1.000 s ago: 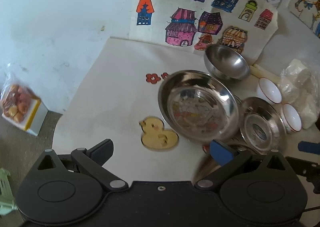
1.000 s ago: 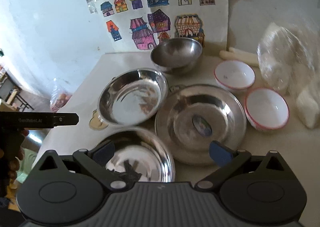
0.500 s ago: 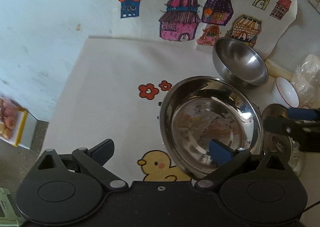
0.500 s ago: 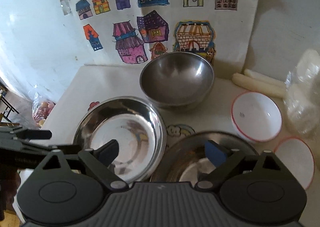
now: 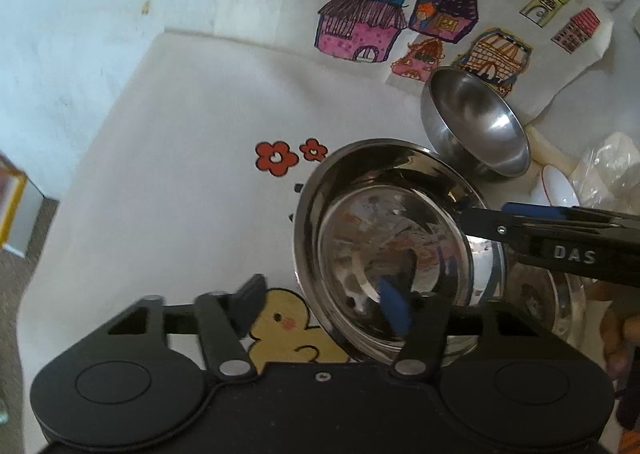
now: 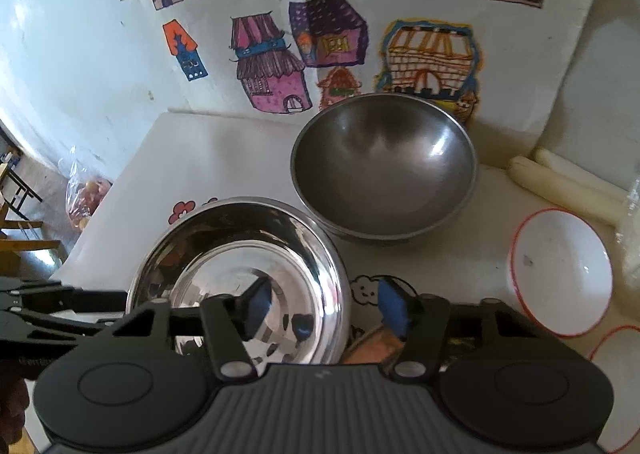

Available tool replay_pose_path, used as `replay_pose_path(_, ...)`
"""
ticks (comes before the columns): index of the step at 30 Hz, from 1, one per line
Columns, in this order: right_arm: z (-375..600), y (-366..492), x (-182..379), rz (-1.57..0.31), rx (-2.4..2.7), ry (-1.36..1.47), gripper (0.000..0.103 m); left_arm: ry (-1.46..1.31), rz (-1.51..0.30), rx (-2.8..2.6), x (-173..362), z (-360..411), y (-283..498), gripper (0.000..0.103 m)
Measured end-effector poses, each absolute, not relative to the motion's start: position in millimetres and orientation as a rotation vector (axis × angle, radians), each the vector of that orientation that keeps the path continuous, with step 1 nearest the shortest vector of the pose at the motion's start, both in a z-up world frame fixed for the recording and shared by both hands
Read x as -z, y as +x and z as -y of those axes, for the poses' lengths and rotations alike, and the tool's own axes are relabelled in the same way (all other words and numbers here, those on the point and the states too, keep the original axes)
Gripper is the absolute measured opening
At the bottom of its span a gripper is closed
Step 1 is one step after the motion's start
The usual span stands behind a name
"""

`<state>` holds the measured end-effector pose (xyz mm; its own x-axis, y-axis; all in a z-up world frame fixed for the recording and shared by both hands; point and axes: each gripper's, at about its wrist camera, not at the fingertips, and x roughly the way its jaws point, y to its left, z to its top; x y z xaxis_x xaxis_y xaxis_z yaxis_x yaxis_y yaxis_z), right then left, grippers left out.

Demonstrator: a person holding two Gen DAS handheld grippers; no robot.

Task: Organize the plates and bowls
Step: 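Reach both grippers to the nearest steel plate and close them on its rim, then lift the plate with both grippers, lower it onto the plate by the duck, open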

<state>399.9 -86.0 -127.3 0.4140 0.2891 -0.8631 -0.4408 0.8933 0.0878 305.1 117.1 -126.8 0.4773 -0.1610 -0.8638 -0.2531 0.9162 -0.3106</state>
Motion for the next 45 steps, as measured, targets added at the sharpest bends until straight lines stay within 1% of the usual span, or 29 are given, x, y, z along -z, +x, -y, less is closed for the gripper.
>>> replay_pose_path(2,84,402,129,-1.061,-0.460,-0.161,0.052,-0.462,-1.094,-0.063,129,-118,306,0.041)
replay_pose_path(3,83,404,131,-1.076,-0.462,-0.159,0.049,-0.472,-1.096,-0.070,130,-118,306,0.038)
replay_pose_path(4,83,406,132,-1.091,-0.463,-0.153,0.047,-0.473,-1.098,-0.078,130,-117,306,0.032)
replay_pose_path(5,84,407,133,-1.101,-0.463,-0.141,0.041,-0.472,-1.100,-0.084,131,-117,307,0.027)
replay_pose_path(7,85,410,134,-1.119,-0.455,-0.120,0.034,-0.472,-1.101,-0.096,131,-118,307,0.024)
replay_pose_path(9,87,412,135,-1.122,-0.441,-0.114,0.023,-0.477,-1.102,-0.114,131,-119,307,0.019)
replay_pose_path(10,89,413,135,-1.123,-0.436,-0.114,0.021,-0.480,-1.103,-0.123,131,-120,307,0.015)
replay_pose_path(11,90,413,135,-1.126,-0.434,-0.112,0.017,-0.480,-1.104,-0.130,132,-121,306,0.013)
replay_pose_path(13,92,412,134,-1.135,-0.439,-0.107,0.015,-0.488,-1.101,-0.136,131,-124,305,0.012)
replay_pose_path(18,97,402,125,-1.121,-0.463,-0.096,0.014,-0.480,-1.075,-0.148,120,-125,298,0.012)
replay_pose_path(27,124,368,95,-1.083,-0.498,-0.041,0.013,-0.457,-1.010,-0.124,86,-119,275,0.012)
replay_pose_path(32,144,343,82,-1.088,-0.523,-0.028,0.010,-0.439,-1.006,-0.109,71,-109,260,0.012)
replay_pose_path(38,163,313,76,-1.116,-0.564,-0.025,0.010,-0.392,-1.033,-0.068,61,-97,240,0.012)
replay_pose_path(45,177,284,81,-1.190,-0.611,-0.040,0.012,-0.334,-1.121,-0.017,68,-80,219,0.012)
